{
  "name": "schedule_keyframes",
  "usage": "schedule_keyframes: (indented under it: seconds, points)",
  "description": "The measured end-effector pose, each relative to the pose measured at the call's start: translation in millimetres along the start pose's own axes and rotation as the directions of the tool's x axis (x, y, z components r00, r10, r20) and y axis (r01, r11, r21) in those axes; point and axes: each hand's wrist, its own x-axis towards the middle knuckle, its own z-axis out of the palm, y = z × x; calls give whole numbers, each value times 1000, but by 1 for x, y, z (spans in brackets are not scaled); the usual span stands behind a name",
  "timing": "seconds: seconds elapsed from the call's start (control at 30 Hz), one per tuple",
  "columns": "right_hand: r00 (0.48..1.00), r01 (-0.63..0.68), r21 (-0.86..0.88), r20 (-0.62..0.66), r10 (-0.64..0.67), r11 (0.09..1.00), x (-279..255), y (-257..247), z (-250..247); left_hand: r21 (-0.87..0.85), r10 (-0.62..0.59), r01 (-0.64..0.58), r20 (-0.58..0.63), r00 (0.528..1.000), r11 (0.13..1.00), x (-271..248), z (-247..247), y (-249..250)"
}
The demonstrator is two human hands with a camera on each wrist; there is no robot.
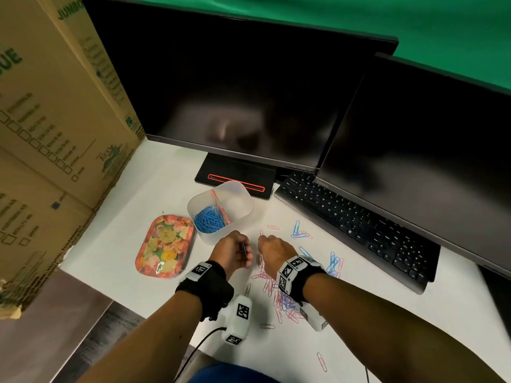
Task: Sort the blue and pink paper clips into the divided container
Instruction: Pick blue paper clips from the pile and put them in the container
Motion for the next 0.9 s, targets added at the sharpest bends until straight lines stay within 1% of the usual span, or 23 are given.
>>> schedule_keyframes:
  seconds: [0.07, 0.13, 0.17, 0.2, 0.23, 0.27, 0.33, 0.37, 0.4, 0.47, 0.53, 0.57, 0.6, 0.67, 0.7, 0.73, 0.77, 0.8, 0.83, 0.87, 0.9]
  points:
    - [999, -23, -1, 22, 23, 1000, 1, -2, 1, 23, 5, -5, 6, 1000, 1000, -1, 2, 1]
    - [999, -33, 44, 24, 32, 998, 1, 0, 2, 47, 10, -10, -2, 1000, 999, 0, 3, 3]
    - [999, -33, 117, 3, 33, 993, 0, 2, 2, 59, 15, -14, -11, 1000, 998, 2, 3, 4]
    - [999, -39, 235, -18, 44, 971, 0, 6, 1, 77, 24, -22, -28, 999, 997, 4, 2, 5]
    - [997, -34, 380, -49, 57, 924, -2, 12, -2, 95, 31, -27, -47, 998, 995, 7, 2, 4]
    - [994, -19, 524, -83, 73, 852, -4, 17, -5, 107, 36, -28, -66, 997, 994, 11, 3, 4]
    - [989, 25, 748, -114, 91, 663, -8, 27, -16, 96, 29, -22, -75, 997, 995, 15, 8, 1]
    - [992, 28, 813, -92, 81, 581, -10, 31, -22, 69, 16, -11, -66, 998, 998, 16, 13, -1]
    - [996, 26, 852, -66, 57, 523, -12, 35, -27, 33, -3, 5, -50, 999, 999, 16, 21, -1]
    - [999, 32, 883, -47, 21, 469, -14, 41, -36, -26, -34, 34, -4, 999, 999, 16, 36, -3]
    - [998, 45, 882, -60, 17, 469, -15, 46, -41, -30, -48, 50, 72, 996, 998, 17, 49, -5]
    - [996, 52, 873, -78, 34, 484, -16, 52, -43, -13, -52, 53, 106, 993, 998, 18, 54, -5]
    - [992, 59, 853, -109, 66, 518, -16, 58, -43, 12, -55, 54, 116, 992, 998, 19, 55, -4]
    - [966, 33, 777, -186, 179, 629, -15, 77, -39, 90, -63, 56, 83, 995, 994, 22, 54, -2]
    - [951, -16, 718, -205, 233, 696, -15, 87, -36, 154, -44, 35, 57, 997, 987, 23, 51, 0]
    - [941, -87, 644, -198, 275, 760, -17, 97, -33, 263, 7, -17, 42, 999, 965, 23, 47, 0]
    - [935, -155, 577, -178, 308, 802, -20, 105, -29, 419, 91, -104, 51, 995, 902, 24, 41, -2]
    - [931, -208, 536, -148, 333, 818, -23, 111, -25, 596, 184, -205, 97, 978, 776, 24, 35, -5]
    - [931, -244, 506, -118, 346, 827, -24, 115, -19, 744, 252, -294, 173, 952, 600, 22, 30, -8]
    - [933, -265, 482, -91, 349, 835, -25, 117, -14, 834, 262, -352, 259, 930, 424, 21, 25, -12]
    - [937, -272, 466, -71, 342, 842, -26, 119, -9, 881, 237, -389, 331, 913, 268, 20, 21, -16]
